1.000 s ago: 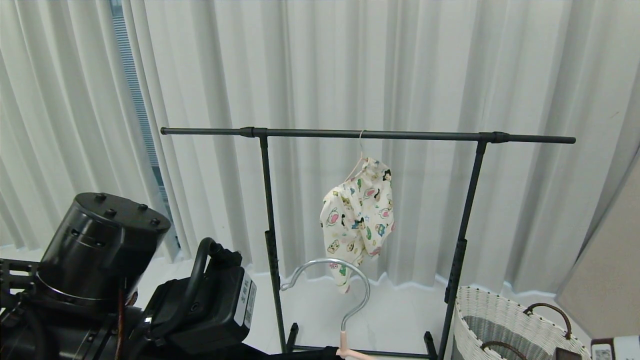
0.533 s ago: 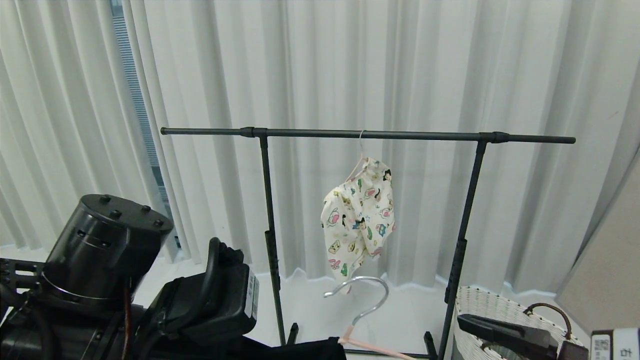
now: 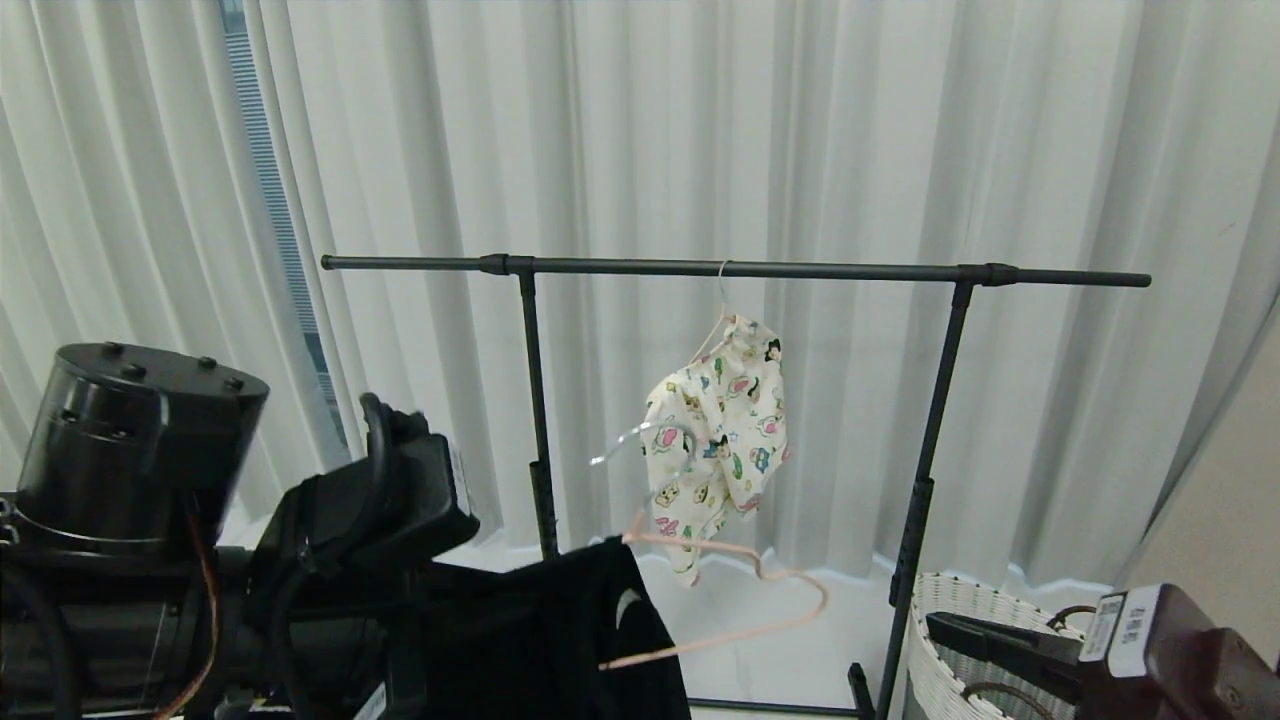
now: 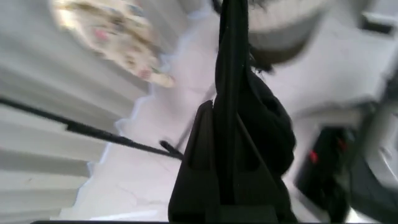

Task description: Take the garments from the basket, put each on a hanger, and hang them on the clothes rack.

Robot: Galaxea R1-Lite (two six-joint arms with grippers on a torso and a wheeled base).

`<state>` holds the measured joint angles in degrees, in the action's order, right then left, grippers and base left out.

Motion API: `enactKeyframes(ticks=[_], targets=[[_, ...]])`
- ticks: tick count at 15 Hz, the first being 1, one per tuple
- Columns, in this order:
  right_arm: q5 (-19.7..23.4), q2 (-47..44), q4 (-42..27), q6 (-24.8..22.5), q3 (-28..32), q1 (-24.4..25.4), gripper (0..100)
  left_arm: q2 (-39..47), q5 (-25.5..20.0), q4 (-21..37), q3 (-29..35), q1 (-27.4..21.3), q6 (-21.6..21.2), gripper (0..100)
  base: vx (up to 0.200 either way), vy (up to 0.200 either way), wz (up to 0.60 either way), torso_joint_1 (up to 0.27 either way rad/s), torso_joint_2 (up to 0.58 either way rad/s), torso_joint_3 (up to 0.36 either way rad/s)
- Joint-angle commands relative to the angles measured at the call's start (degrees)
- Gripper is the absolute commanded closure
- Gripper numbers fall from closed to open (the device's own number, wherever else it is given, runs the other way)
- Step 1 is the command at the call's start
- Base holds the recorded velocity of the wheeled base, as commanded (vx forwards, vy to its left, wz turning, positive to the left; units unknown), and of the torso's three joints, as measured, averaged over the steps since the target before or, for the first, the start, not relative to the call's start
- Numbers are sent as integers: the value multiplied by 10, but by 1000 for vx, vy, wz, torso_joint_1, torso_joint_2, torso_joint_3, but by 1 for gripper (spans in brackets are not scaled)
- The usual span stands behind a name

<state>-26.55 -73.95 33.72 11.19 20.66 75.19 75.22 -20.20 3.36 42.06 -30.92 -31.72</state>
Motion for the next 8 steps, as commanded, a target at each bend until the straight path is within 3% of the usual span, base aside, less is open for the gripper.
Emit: enactKeyframes(ticks=[1, 4, 8], targets=[[0, -42, -1, 26, 7, -4, 0, -3, 20, -32, 2, 13, 23, 100, 0, 0, 0, 0, 0, 0], [1, -97, -1, 77, 46, -7, 0, -9, 58, -98, 6, 12, 97, 100, 0, 0, 0, 0, 0, 0], [10, -187, -1, 107, 139, -49, 0, -20, 58, -102, 23, 9, 99, 100, 0, 0, 0, 0, 0, 0]])
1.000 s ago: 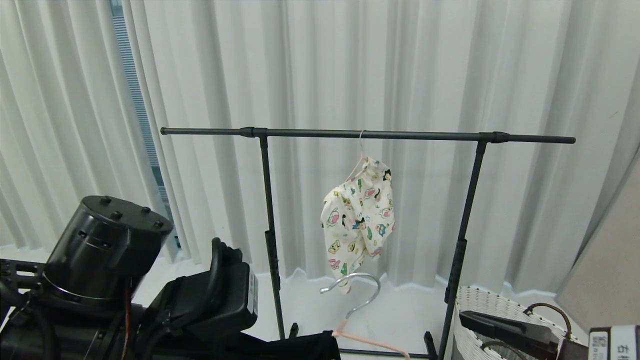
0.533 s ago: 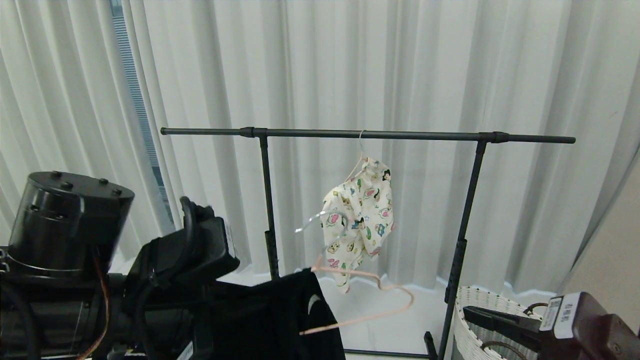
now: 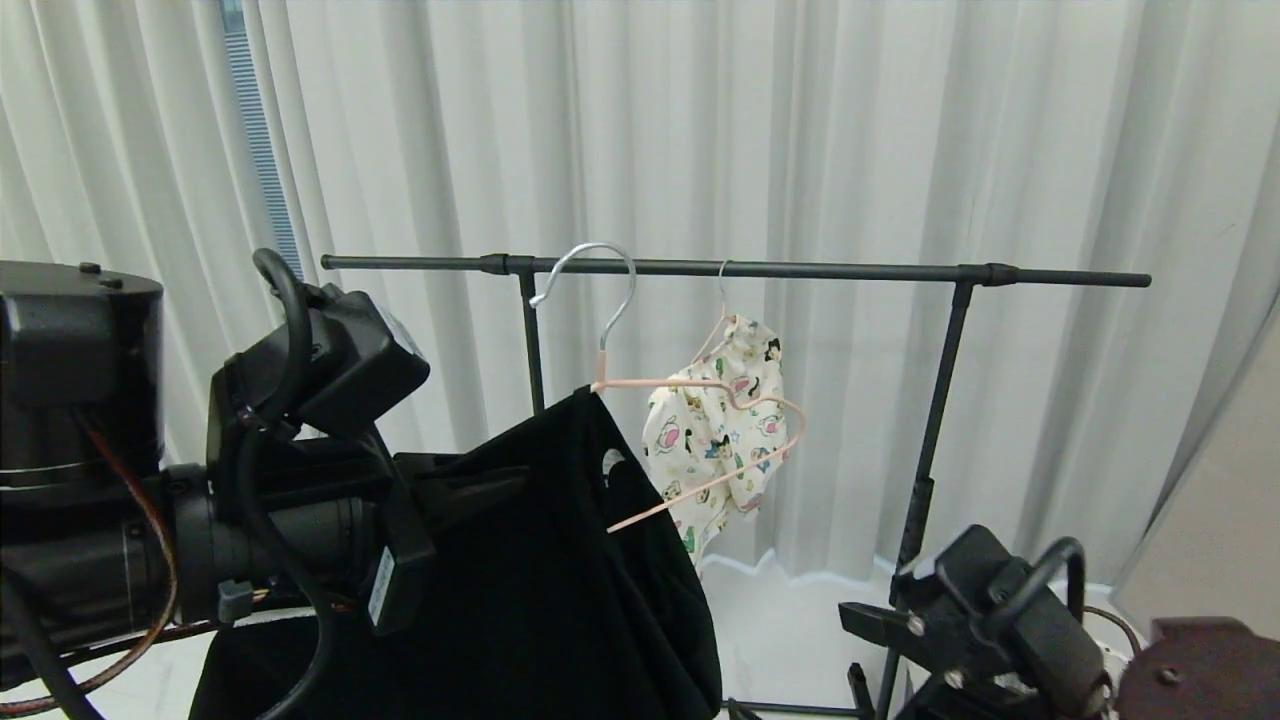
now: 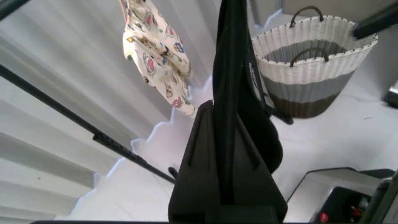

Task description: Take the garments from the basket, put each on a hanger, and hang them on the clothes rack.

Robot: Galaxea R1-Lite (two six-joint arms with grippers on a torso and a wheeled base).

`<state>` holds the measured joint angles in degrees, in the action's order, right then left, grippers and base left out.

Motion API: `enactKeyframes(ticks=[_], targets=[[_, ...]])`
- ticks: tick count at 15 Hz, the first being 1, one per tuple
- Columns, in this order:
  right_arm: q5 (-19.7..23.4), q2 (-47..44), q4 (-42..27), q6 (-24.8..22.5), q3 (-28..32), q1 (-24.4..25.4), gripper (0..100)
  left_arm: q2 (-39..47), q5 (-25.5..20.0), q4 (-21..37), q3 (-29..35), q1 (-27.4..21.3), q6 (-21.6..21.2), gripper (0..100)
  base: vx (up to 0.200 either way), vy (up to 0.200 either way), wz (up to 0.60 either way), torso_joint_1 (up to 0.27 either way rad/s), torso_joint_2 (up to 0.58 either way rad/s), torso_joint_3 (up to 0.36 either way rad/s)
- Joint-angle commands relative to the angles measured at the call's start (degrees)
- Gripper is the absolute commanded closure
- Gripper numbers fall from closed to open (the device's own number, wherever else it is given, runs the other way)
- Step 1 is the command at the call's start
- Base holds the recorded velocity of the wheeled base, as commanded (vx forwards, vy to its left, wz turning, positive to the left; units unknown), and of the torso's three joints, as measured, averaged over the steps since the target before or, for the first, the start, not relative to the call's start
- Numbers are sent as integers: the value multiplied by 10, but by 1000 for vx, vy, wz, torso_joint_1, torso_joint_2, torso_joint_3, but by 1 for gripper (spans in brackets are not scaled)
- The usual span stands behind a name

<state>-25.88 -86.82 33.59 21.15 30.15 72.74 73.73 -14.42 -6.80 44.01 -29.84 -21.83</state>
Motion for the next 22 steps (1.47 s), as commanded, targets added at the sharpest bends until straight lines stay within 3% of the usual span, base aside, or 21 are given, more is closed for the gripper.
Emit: enactKeyframes(ticks=[1, 4, 6, 15, 22], targets=[[3, -86, 1, 15, 78, -45, 0, -8, -1, -1, 5, -1, -1, 100, 0, 0, 0, 0, 0, 0], [2, -157, 1, 29, 156, -77, 0, -10, -2, -1, 9, -1, 0, 100, 0, 0, 0, 0, 0, 0], [3, -185, 1, 29, 174, -76, 0, -9, -3, -1, 18, -2, 0, 100, 0, 0, 0, 0, 0, 0], [1, -197, 1, 28, 170, -88, 0, -2, -3, -1, 18, -25, 3, 100, 0, 0, 0, 0, 0, 0], [2, -182, 1, 24, 171, -38, 0, 1, -3, -1, 18, -23, 3, 100, 0, 0, 0, 0, 0, 0]])
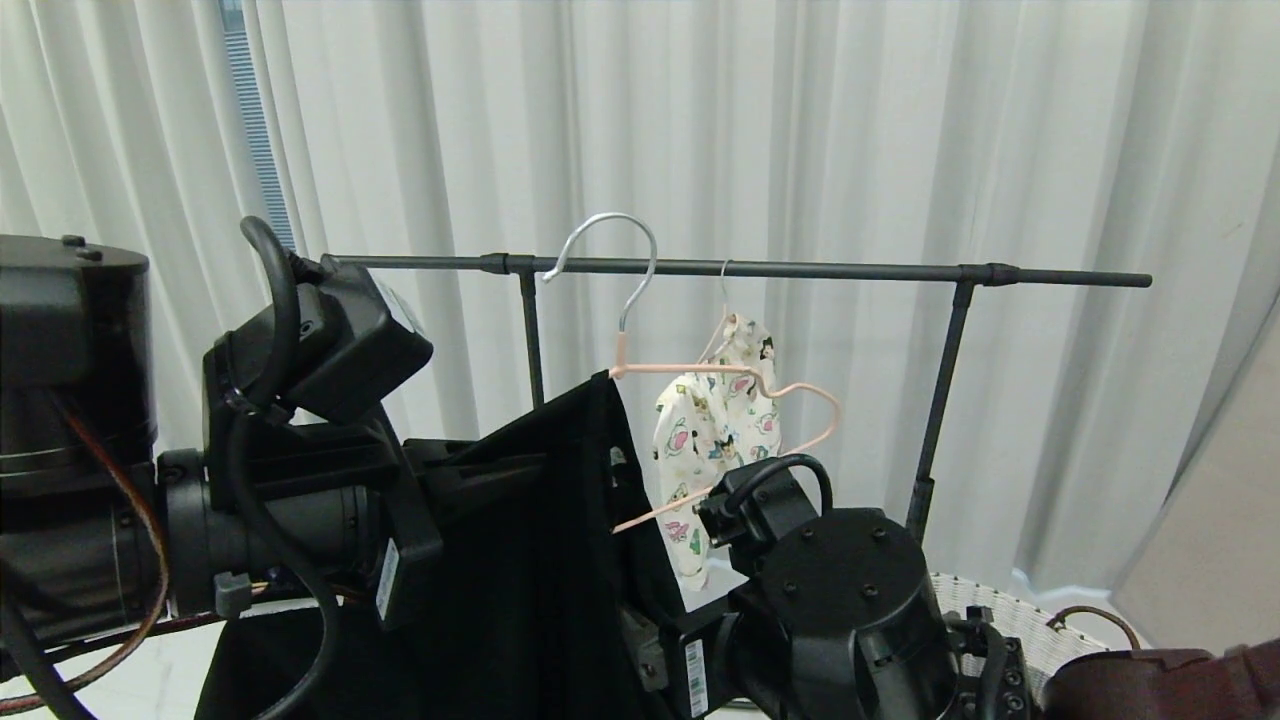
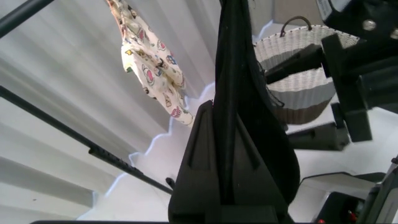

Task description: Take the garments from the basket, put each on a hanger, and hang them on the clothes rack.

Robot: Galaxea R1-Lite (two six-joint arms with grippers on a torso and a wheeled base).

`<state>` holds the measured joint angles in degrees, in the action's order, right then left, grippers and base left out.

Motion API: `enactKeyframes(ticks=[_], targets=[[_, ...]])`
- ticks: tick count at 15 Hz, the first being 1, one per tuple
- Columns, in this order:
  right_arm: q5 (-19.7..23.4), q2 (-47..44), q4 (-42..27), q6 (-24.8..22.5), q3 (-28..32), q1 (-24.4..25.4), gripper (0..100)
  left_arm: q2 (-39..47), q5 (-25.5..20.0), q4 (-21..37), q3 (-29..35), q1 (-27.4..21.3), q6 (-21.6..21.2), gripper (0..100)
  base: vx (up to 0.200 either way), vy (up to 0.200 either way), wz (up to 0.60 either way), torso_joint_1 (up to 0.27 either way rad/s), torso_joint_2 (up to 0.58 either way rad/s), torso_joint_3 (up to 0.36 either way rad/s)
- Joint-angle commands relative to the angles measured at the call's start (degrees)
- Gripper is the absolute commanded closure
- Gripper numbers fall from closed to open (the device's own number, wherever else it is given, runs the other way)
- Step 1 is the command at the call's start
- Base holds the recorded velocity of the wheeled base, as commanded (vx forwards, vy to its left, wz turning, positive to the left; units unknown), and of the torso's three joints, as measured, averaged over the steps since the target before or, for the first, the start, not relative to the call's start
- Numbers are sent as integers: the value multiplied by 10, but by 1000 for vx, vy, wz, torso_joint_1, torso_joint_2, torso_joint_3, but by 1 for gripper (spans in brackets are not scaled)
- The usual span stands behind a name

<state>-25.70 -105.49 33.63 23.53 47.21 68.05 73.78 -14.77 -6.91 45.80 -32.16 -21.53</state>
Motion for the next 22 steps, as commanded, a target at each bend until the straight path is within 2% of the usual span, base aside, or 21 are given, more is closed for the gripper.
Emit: enactKeyframes(ticks=[1, 5, 14, 16, 19, 22], targets=[[2, 5, 0, 0, 2, 14, 0, 1, 0, 0, 0, 0, 0, 100, 0, 0, 0, 0, 0, 0], [-1, -4, 0, -5, -3, -12, 0, -7, 0, 0, 1, -5, 0, 100, 0, 0, 0, 0, 0, 0], [-6, 0, 0, -14, -71, -47, 0, -7, 0, -21, -1, -5, 0, 100, 0, 0, 0, 0, 0, 0], [-10, 11, -1, -29, -84, -71, 0, -7, 0, -21, -7, -4, 0, 100, 0, 0, 0, 0, 0, 0], [-16, 42, 0, -57, -129, -131, 0, -12, 0, -21, -26, -2, 1, 100, 0, 0, 0, 0, 0, 0], [-16, 65, 0, -76, -149, -186, 0, -32, -1, -21, -50, -2, 1, 100, 0, 0, 0, 0, 0, 0]])
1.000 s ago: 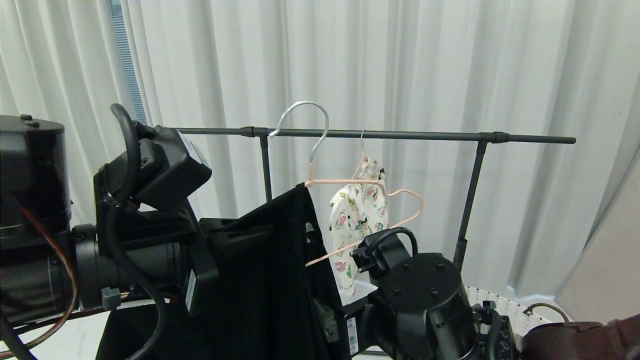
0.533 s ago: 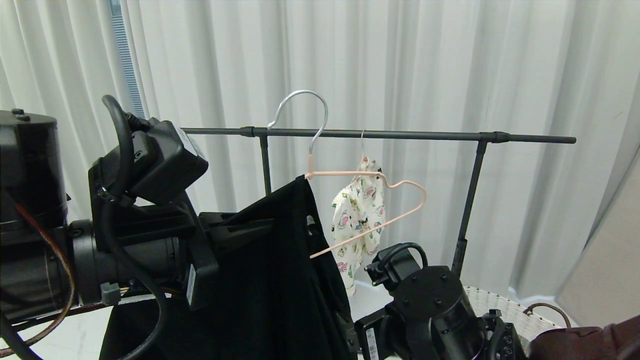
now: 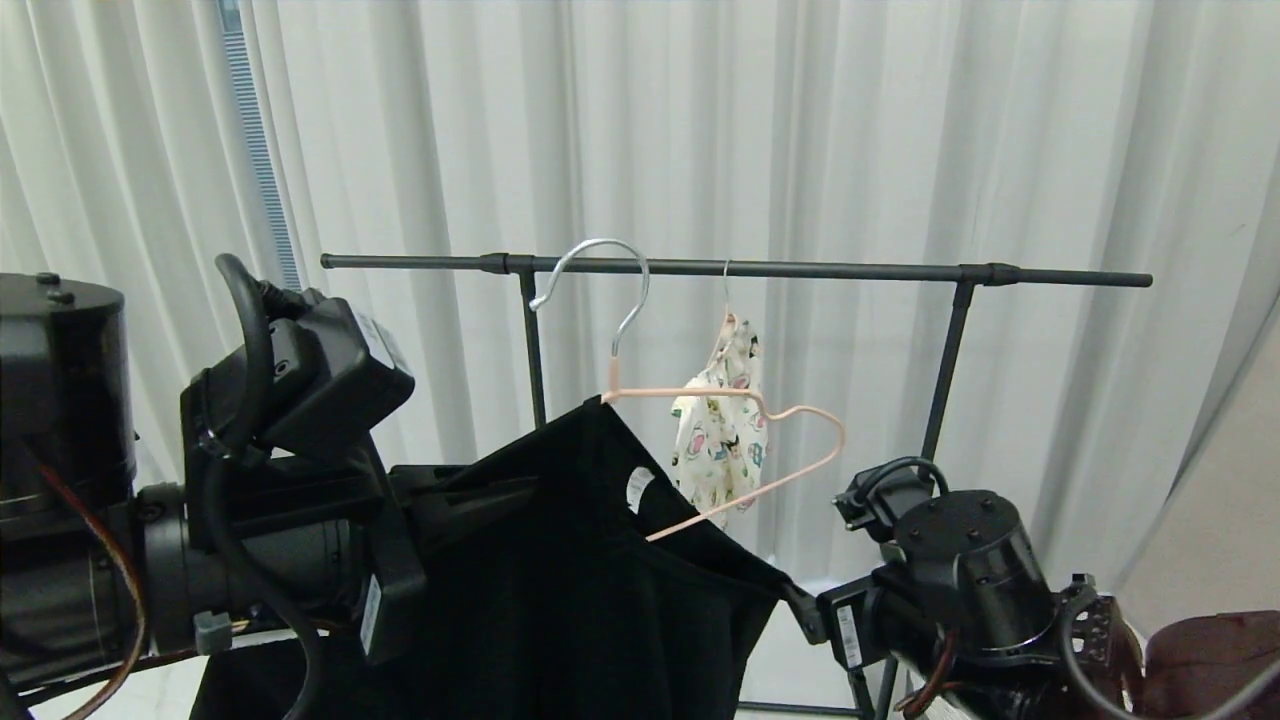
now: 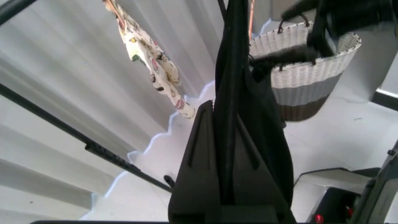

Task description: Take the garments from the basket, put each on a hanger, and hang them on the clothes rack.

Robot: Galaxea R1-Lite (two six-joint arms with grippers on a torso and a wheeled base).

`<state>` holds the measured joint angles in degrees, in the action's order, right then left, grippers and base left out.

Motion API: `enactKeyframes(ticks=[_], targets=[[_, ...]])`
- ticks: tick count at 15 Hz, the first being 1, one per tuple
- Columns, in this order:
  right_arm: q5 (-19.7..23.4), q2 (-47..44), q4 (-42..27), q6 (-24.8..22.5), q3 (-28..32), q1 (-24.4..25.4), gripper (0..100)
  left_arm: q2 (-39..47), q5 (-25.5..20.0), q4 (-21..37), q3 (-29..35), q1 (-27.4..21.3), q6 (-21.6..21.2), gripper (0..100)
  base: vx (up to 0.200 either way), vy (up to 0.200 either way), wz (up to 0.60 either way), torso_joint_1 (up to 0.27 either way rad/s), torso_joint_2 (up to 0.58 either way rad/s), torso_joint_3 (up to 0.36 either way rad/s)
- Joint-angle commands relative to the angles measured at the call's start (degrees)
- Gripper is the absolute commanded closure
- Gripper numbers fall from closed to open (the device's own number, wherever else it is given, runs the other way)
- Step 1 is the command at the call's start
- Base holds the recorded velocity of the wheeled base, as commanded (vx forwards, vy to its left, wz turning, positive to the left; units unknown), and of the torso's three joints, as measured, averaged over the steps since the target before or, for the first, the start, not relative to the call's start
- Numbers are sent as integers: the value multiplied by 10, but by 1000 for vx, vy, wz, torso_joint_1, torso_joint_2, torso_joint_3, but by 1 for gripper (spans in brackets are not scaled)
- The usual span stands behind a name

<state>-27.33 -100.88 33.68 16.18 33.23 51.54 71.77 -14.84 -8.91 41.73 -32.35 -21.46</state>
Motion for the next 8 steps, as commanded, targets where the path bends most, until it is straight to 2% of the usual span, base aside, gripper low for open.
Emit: enactKeyframes(ticks=[1, 4, 8], targets=[[0, 24, 0, -12, -11, -37, 0, -21, 0, -1, -24, 0, -1, 100, 0, 0, 0, 0, 0, 0], [2, 27, 2, -44, -6, -83, 0, -51, -1, -1, -70, 0, -3, 100, 0, 0, 0, 0, 0, 0], [5, 53, 2, -59, -5, -105, 0, -66, 1, -1, -139, 0, -12, 100, 0, 0, 0, 0, 0, 0]])
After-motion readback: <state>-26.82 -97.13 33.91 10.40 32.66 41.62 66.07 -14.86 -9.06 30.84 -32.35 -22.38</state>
